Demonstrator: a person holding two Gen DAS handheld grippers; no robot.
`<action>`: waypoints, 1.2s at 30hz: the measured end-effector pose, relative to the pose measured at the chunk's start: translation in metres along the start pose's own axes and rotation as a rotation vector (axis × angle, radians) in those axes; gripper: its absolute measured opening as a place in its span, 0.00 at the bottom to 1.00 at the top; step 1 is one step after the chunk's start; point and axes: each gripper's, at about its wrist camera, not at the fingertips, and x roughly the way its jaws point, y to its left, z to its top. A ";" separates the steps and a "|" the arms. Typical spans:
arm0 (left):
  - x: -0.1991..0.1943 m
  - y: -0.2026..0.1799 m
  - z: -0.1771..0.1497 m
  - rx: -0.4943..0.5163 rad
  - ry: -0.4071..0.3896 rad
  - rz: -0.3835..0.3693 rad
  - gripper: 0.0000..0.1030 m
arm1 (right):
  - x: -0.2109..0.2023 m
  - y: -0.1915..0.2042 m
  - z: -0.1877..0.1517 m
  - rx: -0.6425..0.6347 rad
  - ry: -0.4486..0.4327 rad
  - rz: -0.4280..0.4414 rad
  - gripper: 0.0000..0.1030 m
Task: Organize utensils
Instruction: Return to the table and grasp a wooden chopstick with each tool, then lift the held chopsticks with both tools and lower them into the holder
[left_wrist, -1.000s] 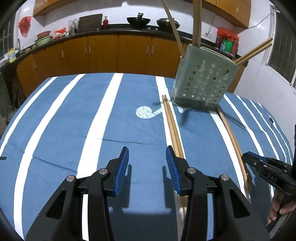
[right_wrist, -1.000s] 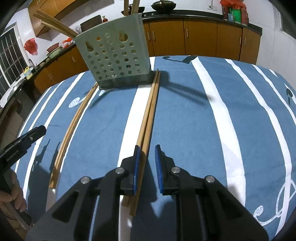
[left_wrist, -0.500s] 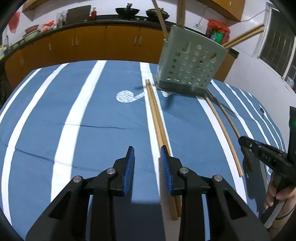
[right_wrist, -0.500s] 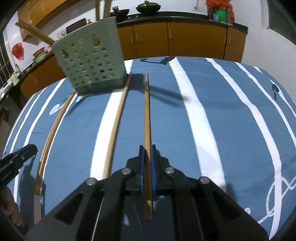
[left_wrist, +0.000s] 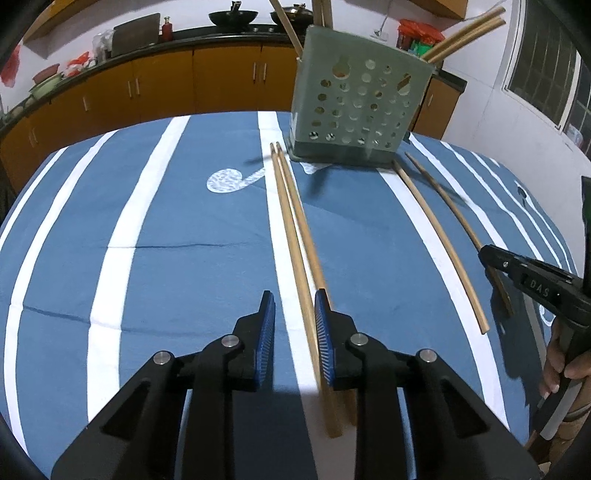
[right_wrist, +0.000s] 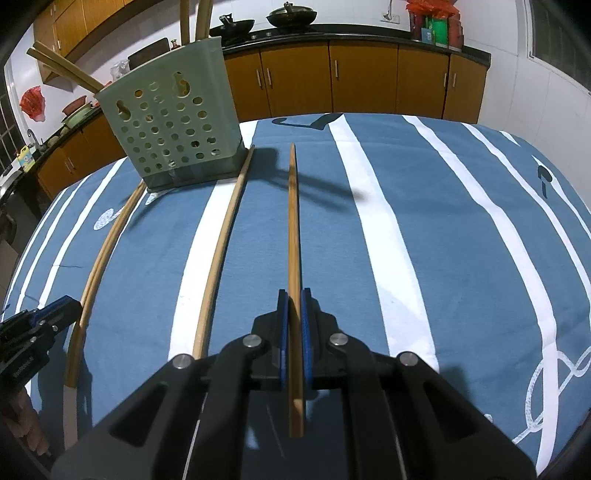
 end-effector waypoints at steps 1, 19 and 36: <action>0.000 -0.002 0.000 0.007 -0.003 0.010 0.22 | 0.000 -0.001 0.000 0.000 0.000 0.001 0.08; 0.002 0.044 0.009 -0.092 -0.016 0.106 0.08 | -0.002 0.010 -0.003 -0.024 -0.011 0.018 0.08; 0.003 0.046 0.010 -0.106 -0.017 0.097 0.08 | -0.001 0.009 -0.004 -0.020 -0.008 0.021 0.10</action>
